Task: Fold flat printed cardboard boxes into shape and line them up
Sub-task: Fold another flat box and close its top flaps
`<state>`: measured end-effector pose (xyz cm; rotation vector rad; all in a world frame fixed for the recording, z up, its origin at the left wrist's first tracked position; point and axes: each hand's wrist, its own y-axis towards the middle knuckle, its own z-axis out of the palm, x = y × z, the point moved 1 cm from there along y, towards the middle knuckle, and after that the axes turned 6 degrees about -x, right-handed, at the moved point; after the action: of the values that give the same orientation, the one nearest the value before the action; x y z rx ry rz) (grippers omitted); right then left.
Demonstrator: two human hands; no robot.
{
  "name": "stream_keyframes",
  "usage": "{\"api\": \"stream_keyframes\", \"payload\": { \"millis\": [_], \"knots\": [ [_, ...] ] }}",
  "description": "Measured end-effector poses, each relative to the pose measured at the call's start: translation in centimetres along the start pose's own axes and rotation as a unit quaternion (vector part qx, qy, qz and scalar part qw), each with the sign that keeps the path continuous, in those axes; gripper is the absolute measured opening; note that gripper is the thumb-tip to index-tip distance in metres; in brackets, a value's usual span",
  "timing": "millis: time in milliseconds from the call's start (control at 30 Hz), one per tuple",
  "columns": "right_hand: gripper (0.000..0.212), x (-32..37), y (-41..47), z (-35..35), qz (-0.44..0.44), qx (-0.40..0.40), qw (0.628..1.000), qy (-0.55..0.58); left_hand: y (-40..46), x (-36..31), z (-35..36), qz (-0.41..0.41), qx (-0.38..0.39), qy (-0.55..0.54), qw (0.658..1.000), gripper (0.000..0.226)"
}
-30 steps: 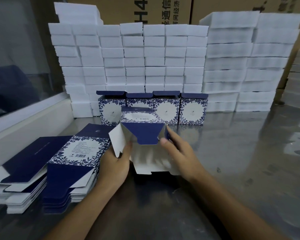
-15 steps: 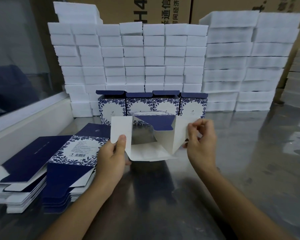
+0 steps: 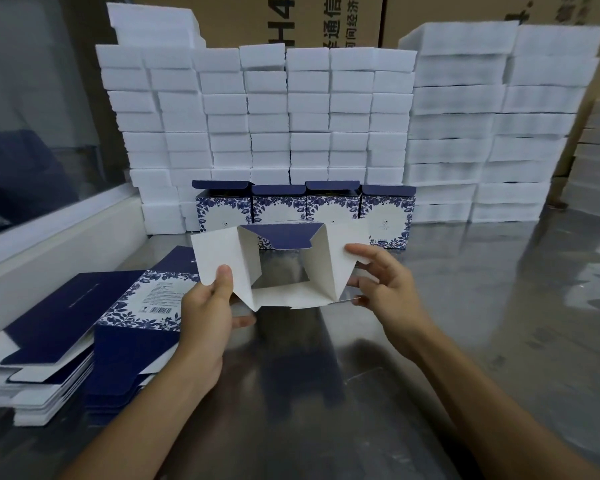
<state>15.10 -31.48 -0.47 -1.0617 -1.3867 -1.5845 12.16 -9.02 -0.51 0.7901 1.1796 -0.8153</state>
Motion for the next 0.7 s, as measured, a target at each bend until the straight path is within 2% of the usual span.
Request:
{"api": "stream_keyframes", "payload": {
  "millis": [100,167,233,333,400,467,533,633,700],
  "knots": [
    [0.071,-0.3,-0.2,0.0,-0.038,0.073,0.992,-0.091,0.1,0.1,0.1,0.003,-0.003,0.003,1.000,0.026],
    [0.069,-0.5,-0.4,0.0,-0.061,0.114,0.980,-0.151,0.3,0.3,0.0,0.008,-0.010,0.005,1.000,0.025],
    [0.058,-0.7,-0.5,0.1,-0.060,0.126,0.977,-0.161,0.5,0.4,-0.2,0.006,-0.012,0.006,1.000,0.026],
    [0.024,-0.9,-0.5,0.4,-0.058,0.084,0.983,-0.150,0.5,0.4,0.0,0.009,-0.014,0.026,1.000,0.030],
    [0.010,-1.0,-0.4,0.6,-0.067,0.021,0.986,-0.152,0.0,0.5,0.2,0.062,-0.010,0.068,0.996,0.032],
    [0.008,-1.1,-0.3,0.6,-0.068,-0.033,0.984,-0.160,-0.7,0.8,0.3,0.173,0.016,0.151,0.973,0.030],
    [0.009,-1.0,-0.4,0.5,-0.070,-0.071,0.980,-0.173,-1.1,1.2,0.5,0.270,0.033,0.229,0.935,0.022],
    [0.007,-0.7,-0.4,0.3,-0.075,-0.092,0.976,-0.184,-1.3,1.7,0.8,0.297,0.044,0.278,0.912,0.017],
    [0.004,-0.5,-0.6,0.4,-0.084,-0.096,0.975,-0.184,-1.2,1.7,0.7,0.306,0.046,0.289,0.906,0.023]
  ]
}}
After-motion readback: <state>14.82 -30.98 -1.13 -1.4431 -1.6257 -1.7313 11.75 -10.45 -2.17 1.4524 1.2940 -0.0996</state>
